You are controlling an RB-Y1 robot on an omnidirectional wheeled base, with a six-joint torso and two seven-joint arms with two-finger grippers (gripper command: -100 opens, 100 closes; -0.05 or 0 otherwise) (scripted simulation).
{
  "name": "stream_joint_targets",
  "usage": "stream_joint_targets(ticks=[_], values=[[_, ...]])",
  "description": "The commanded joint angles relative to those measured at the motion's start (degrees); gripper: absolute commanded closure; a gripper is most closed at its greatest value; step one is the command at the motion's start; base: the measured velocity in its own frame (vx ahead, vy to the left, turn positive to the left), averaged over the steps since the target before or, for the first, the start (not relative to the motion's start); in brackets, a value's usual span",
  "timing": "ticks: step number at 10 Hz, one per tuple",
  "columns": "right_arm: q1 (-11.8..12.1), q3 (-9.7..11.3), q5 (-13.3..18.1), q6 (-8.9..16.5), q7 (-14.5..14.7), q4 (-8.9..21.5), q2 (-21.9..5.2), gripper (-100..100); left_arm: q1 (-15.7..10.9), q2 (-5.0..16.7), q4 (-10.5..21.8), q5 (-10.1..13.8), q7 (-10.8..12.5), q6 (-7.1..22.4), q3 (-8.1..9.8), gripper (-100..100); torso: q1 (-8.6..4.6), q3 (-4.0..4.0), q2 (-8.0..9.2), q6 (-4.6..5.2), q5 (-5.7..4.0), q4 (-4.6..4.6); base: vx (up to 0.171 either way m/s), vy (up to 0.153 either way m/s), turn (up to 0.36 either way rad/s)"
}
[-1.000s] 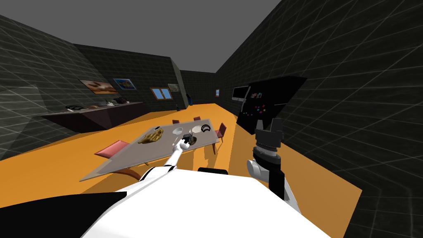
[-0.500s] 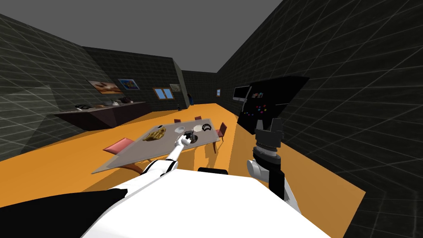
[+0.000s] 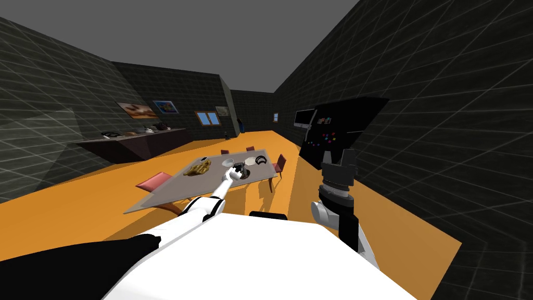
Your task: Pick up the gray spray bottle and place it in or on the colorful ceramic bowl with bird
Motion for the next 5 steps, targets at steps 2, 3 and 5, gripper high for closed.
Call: stream_joint_targets(ticks=[2,3,5], values=[[0.00,0.00,0.00,0.00,0.00,0.00,0.00,0,0.00,0.00,0.00,0.00,0.00,0.00,0.00,0,0.00,-0.02,-0.03,0.00,0.00,-0.01,0.000,0.000,0.000],[0.00,0.00,0.00,0.00,0.00,0.00,0.00,0,0.00,0.00,0.00,0.00,0.00,0.00,0.00,0,0.00,-0.02,-0.04,0.00,0.00,-0.01,0.000,0.000,0.000],[0.00,0.00,0.00,0.00,0.00,0.00,0.00,0,0.00,0.00,0.00,0.00,0.00,0.00,0.00,0,0.00,-0.03,-0.04,0.00,0.00,-0.01,0.000,0.000,0.000]])
